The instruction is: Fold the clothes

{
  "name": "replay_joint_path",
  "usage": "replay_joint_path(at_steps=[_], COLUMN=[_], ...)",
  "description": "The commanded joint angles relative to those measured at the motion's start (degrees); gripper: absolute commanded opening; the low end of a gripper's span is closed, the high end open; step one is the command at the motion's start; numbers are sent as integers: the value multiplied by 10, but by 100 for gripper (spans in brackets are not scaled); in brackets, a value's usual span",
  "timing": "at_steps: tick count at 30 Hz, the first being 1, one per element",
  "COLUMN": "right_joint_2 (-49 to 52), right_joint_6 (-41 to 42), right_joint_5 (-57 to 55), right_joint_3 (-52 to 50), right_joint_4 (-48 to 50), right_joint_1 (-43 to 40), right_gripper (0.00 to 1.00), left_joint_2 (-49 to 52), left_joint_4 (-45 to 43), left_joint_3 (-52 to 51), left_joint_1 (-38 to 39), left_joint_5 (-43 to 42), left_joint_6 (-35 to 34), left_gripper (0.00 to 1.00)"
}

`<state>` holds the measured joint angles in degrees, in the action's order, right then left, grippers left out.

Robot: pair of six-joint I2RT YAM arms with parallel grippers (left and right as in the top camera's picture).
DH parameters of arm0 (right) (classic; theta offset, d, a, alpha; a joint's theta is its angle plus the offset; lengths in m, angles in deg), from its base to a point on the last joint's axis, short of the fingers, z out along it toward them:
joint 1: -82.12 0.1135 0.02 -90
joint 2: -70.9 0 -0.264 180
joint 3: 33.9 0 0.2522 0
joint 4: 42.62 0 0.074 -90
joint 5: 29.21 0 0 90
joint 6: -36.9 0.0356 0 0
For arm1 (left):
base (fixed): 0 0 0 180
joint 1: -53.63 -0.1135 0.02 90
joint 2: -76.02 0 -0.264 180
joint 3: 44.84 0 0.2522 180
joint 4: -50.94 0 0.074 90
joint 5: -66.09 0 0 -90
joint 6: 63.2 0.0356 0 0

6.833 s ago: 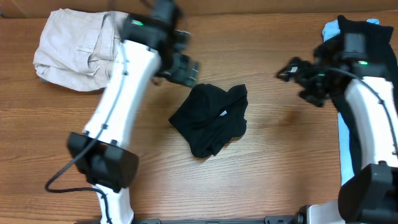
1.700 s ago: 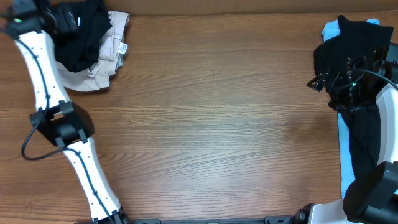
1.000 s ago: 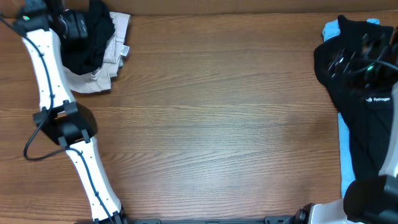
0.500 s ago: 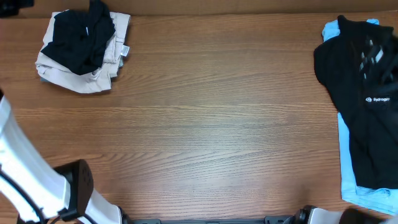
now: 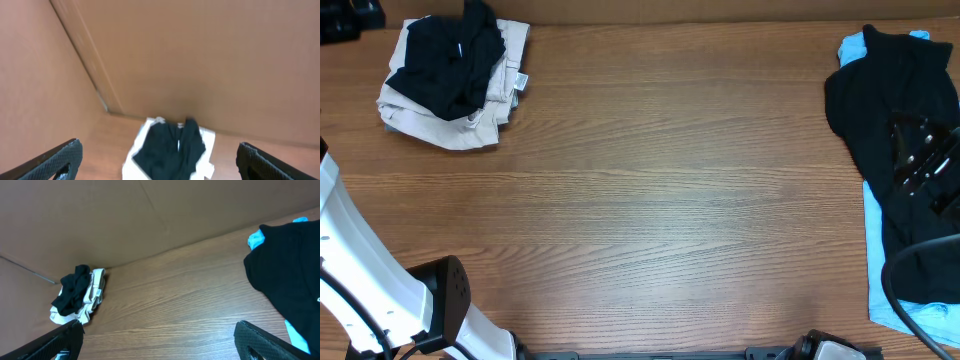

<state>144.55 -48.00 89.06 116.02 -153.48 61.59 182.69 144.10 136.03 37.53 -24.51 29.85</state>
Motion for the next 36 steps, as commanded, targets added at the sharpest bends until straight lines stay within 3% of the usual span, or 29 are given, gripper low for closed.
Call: replay_joint_path(at_steps=[1, 5, 8, 12, 17, 28, 32, 36], right_joint_2=[4, 0, -12, -59, -152, -402, -486, -573], right_joint_6=[-7, -7, -7, -7, -7, -6, -4, -2], right_joint_5=[-17, -32, -82, -132, -132, -130, -128, -128], right_joint_3=[3, -1, -10, -101, -321, -923, -1089, -1211], right_joint_4=[1, 10, 39, 125, 305, 759, 863, 906], right_joint_1=[3, 13, 75, 146, 194, 259, 267, 267], right_gripper=[100, 100, 100, 100, 100, 100, 100, 100], left_joint_2=[7, 7, 7, 7, 7, 7, 7, 7], left_joint_4=[30, 89, 130, 174, 174, 174, 174, 174], left_joint_3=[-1, -1, -1, -1, -1, -1, -1, -1], left_joint_1=[0, 0, 0, 0, 0, 0, 0, 0], left_joint_5=[6, 6, 6, 6, 6, 6, 6, 6], left_joint_6=[6, 6, 6, 6, 6, 6, 6, 6], left_gripper=[100, 100, 100, 100, 100, 100, 100, 100])
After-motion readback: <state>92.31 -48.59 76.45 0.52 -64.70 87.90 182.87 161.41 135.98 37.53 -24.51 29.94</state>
